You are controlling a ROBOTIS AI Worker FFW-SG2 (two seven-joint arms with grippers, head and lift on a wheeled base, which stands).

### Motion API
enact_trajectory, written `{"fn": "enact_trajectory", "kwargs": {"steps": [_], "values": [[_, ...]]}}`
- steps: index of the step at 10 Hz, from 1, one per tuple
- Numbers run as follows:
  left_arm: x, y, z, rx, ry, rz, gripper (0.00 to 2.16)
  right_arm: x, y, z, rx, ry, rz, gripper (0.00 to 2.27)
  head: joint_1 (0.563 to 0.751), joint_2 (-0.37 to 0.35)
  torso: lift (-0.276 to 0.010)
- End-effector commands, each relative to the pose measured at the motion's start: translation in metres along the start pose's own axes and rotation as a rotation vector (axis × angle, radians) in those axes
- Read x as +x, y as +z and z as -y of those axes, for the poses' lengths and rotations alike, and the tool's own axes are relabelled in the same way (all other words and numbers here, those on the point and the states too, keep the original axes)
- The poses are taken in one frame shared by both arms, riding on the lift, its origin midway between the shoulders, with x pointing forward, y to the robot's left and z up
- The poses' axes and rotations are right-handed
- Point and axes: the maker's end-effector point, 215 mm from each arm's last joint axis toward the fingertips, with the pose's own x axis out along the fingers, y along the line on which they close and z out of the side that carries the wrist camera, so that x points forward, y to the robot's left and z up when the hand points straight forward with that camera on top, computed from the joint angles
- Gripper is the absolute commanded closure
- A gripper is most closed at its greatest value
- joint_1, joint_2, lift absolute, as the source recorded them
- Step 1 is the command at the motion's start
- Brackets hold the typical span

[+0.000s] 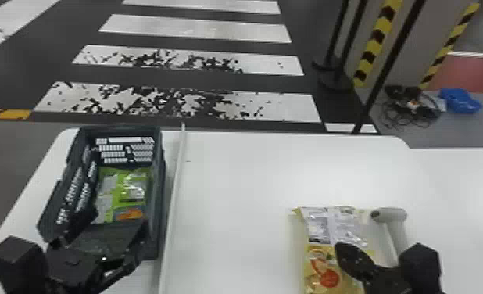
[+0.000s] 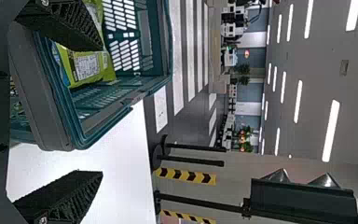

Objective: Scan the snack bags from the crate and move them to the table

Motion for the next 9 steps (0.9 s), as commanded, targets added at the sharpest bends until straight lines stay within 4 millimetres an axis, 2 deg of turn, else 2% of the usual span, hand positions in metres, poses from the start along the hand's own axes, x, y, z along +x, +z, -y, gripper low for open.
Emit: {"fn": "enact_trajectory", "kwargs": {"steps": [1, 2, 3, 4, 5, 6, 7, 8, 9], "values": [[0.001, 0.001, 0.000, 0.000, 0.001, 0.002, 0.05, -0.014, 0.026, 0.008, 0.035, -0.009, 0.035, 2.24, 0.695, -0.092, -0.095], [0.001, 0.003, 0.001, -0.001, 0.000, 0.006, 0.05, -0.023, 0.042, 0.019, 0.049, -0.028, 0.063, 2.24, 0.695, -0.097, -0.095], [0.001, 0.006, 0.000, 0.001, 0.000, 0.011, 0.05, -0.028, 0.034, 0.035, 0.093, -0.057, 0.024, 2.24, 0.695, -0.104, -0.095], [0.001, 0.008, 0.001, 0.001, -0.001, 0.016, 0.05, -0.032, 0.025, 0.053, 0.159, -0.091, -0.008, 2.04, 0.695, -0.123, -0.095], [0.001, 0.008, 0.000, 0.003, 0.000, 0.015, 0.05, -0.039, 0.029, 0.067, 0.203, -0.117, 0.015, 1.76, 0.695, -0.139, -0.095], [0.001, 0.008, 0.001, 0.003, -0.002, 0.017, 0.05, -0.045, 0.030, 0.079, 0.240, -0.147, 0.030, 1.20, 0.695, -0.165, -0.095], [0.001, 0.009, 0.001, 0.005, -0.002, 0.019, 0.05, -0.051, 0.032, 0.092, 0.259, -0.174, 0.049, 0.26, 0.695, -0.186, -0.095], [0.001, 0.012, 0.001, 0.010, -0.006, 0.020, 0.05, -0.057, 0.032, 0.103, 0.270, -0.202, 0.056, 0.01, 0.695, -0.205, -0.095], [0.000, 0.014, 0.000, 0.017, -0.009, 0.023, 0.05, -0.061, 0.029, 0.110, 0.278, -0.218, 0.050, 0.02, 0.695, -0.225, -0.095]]}}
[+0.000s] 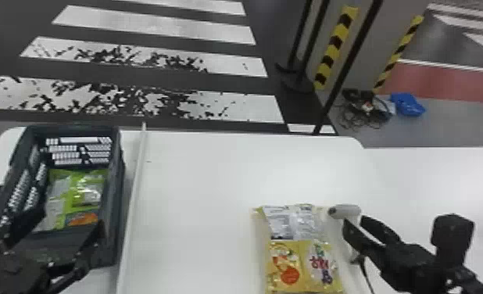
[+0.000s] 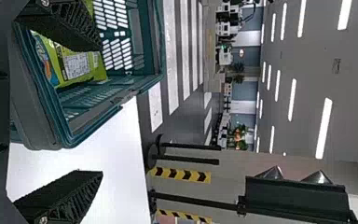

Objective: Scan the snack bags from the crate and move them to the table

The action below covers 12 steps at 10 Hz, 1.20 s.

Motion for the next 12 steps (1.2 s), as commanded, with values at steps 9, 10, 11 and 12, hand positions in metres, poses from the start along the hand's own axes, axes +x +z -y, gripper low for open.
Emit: {"fn": "enact_trajectory", "kwargs": {"steps": [9, 10, 11, 12], "values": [[0.009, -0.007, -0.020, -0.019, 0.041, -0.007, 0.05, 0.064, -0.058, 0.037, 0.077, -0.027, -0.138, 0.08, 0.695, -0.248, -0.095], [0.008, -0.007, -0.022, -0.022, 0.044, -0.006, 0.05, 0.065, -0.058, 0.041, 0.072, -0.029, -0.138, 0.10, 0.695, -0.246, -0.095], [0.010, -0.004, -0.025, -0.029, 0.051, 0.001, 0.05, 0.065, -0.061, 0.046, 0.070, -0.032, -0.146, 0.16, 0.695, -0.244, -0.095], [0.010, -0.001, -0.029, -0.040, 0.059, 0.011, 0.05, 0.069, -0.059, 0.051, 0.068, -0.032, -0.140, 0.21, 0.695, -0.245, -0.095]]}}
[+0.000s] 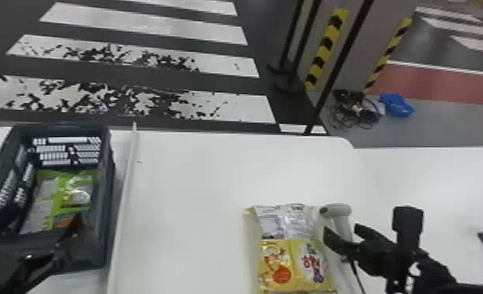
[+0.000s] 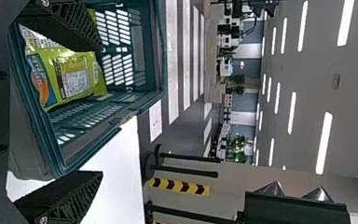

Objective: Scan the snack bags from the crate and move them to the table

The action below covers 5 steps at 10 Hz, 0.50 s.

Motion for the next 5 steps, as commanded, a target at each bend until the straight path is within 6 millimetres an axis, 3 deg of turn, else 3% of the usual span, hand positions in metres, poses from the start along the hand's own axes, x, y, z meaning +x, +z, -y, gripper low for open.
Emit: {"fn": "enact_trajectory", "kwargs": {"steps": [1, 5], "values": [[0.000, 0.005, -0.003, -0.011, 0.009, 0.013, 0.05, 0.002, 0.000, 0.008, -0.006, -0.003, -0.001, 0.21, 0.695, -0.247, -0.095], [-0.001, 0.014, -0.015, -0.031, 0.053, 0.040, 0.05, 0.010, -0.008, 0.023, -0.010, -0.005, -0.029, 0.21, 0.695, -0.253, -0.095]]}}
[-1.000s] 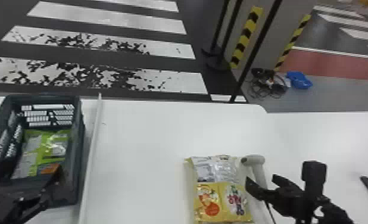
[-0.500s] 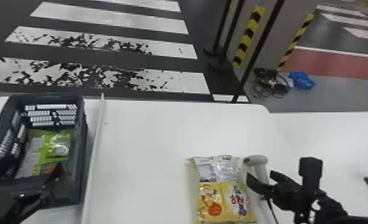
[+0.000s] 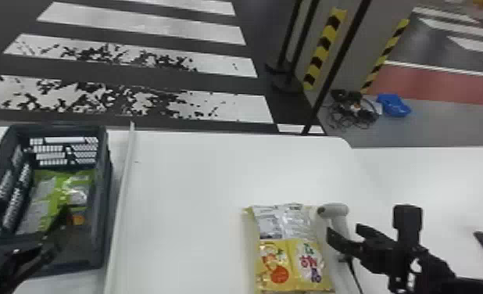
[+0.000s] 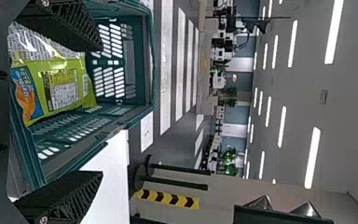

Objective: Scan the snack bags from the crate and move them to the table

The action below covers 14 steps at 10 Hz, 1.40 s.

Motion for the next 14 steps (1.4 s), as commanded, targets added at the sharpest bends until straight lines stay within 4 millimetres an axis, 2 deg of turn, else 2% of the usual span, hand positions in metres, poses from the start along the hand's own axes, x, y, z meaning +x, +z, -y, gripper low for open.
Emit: {"fn": "enact_trajectory", "kwargs": {"steps": [1, 2, 3, 4, 5, 6, 10, 12, 14], "values": [[0.000, 0.004, -0.006, -0.013, 0.011, 0.009, 0.05, 0.007, -0.008, 0.002, 0.008, 0.008, -0.018, 0.21, 0.695, -0.255, -0.095], [-0.001, 0.006, -0.006, -0.011, 0.011, 0.011, 0.05, 0.012, -0.014, 0.001, 0.003, 0.013, -0.035, 0.22, 0.695, -0.250, -0.095], [-0.003, 0.005, -0.007, -0.012, 0.013, 0.009, 0.05, 0.017, -0.017, 0.001, -0.008, 0.014, -0.049, 0.40, 0.695, -0.247, -0.095], [-0.004, 0.005, -0.007, -0.012, 0.014, 0.008, 0.05, 0.023, -0.018, 0.004, -0.011, 0.015, -0.061, 0.79, 0.695, -0.245, -0.095], [-0.006, 0.006, -0.007, -0.013, 0.015, 0.012, 0.05, 0.026, -0.021, 0.006, -0.027, 0.011, -0.081, 1.91, 0.695, -0.243, -0.095], [-0.007, 0.006, -0.009, -0.011, 0.020, 0.011, 0.05, 0.026, -0.015, 0.008, -0.034, 0.009, -0.074, 2.24, 0.695, -0.244, -0.095], [-0.005, 0.008, -0.010, -0.013, 0.024, 0.016, 0.05, 0.010, 0.009, 0.013, -0.048, -0.002, -0.031, 2.24, 0.695, -0.252, -0.095], [-0.002, 0.010, -0.011, -0.015, 0.025, 0.022, 0.05, -0.014, 0.036, -0.001, -0.073, -0.037, 0.012, 2.24, 0.695, -0.254, -0.095], [-0.001, 0.015, -0.012, -0.017, 0.021, 0.030, 0.05, -0.038, 0.048, -0.020, -0.046, -0.092, 0.031, 2.24, 0.695, -0.241, -0.095]]}}
